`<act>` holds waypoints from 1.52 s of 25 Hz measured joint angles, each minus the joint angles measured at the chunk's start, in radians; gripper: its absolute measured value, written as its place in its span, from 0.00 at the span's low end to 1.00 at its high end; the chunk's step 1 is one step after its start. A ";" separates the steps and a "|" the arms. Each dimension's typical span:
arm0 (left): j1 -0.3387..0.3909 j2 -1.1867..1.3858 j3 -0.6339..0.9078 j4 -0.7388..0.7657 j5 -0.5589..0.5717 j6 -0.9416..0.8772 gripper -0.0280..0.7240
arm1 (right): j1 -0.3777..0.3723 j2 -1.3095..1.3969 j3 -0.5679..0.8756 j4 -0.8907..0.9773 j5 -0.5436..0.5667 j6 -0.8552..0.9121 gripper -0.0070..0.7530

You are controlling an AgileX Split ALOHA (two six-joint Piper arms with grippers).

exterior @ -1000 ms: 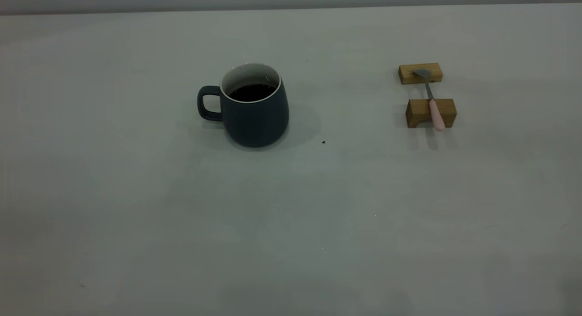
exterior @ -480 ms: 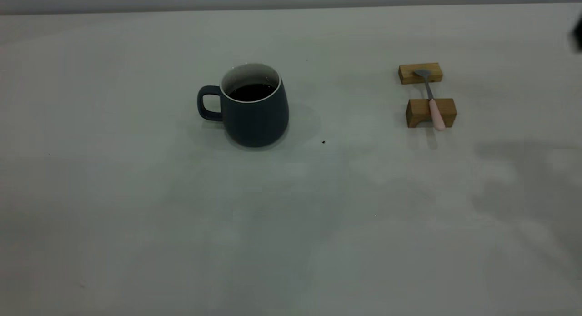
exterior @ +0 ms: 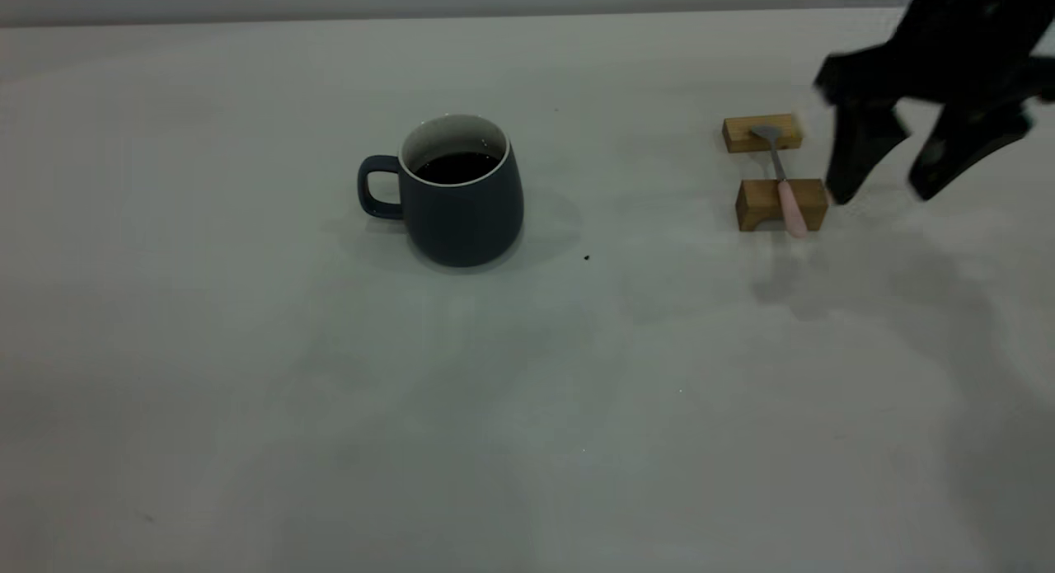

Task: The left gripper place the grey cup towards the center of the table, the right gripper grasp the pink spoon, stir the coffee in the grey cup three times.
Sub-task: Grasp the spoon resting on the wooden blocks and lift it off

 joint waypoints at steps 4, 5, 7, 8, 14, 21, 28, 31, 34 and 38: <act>0.000 0.000 0.000 0.000 0.000 0.000 0.49 | 0.010 0.097 -0.093 -0.012 0.020 -0.007 0.85; 0.000 0.000 0.000 0.000 0.000 0.000 0.49 | 0.011 0.115 -0.110 -0.012 0.023 -0.013 0.85; 0.000 0.000 0.000 0.000 0.000 0.000 0.49 | 0.016 0.145 -0.144 -0.013 0.027 -0.023 0.84; 0.000 0.000 0.000 0.000 0.000 0.000 0.49 | 0.018 0.156 -0.157 -0.014 0.027 -0.030 0.85; 0.000 0.000 0.000 0.000 0.000 0.000 0.49 | 0.043 0.223 -0.220 -0.014 0.027 -0.045 0.84; 0.000 0.000 0.000 0.000 0.000 0.000 0.49 | 0.050 0.258 -0.250 -0.019 0.016 -0.049 0.76; 0.000 0.000 0.000 0.000 0.000 0.000 0.49 | 0.050 0.260 -0.250 -0.047 0.000 -0.049 0.33; 0.000 0.000 0.000 0.000 0.000 0.000 0.49 | 0.050 0.252 -0.250 -0.054 0.005 -0.049 0.19; 0.000 -0.001 0.000 0.000 0.000 0.000 0.49 | 0.050 0.200 -0.250 -0.056 0.053 -0.048 0.19; 0.000 -0.001 0.000 0.000 0.000 0.000 0.49 | 0.050 0.058 -0.250 0.079 0.148 -0.017 0.19</act>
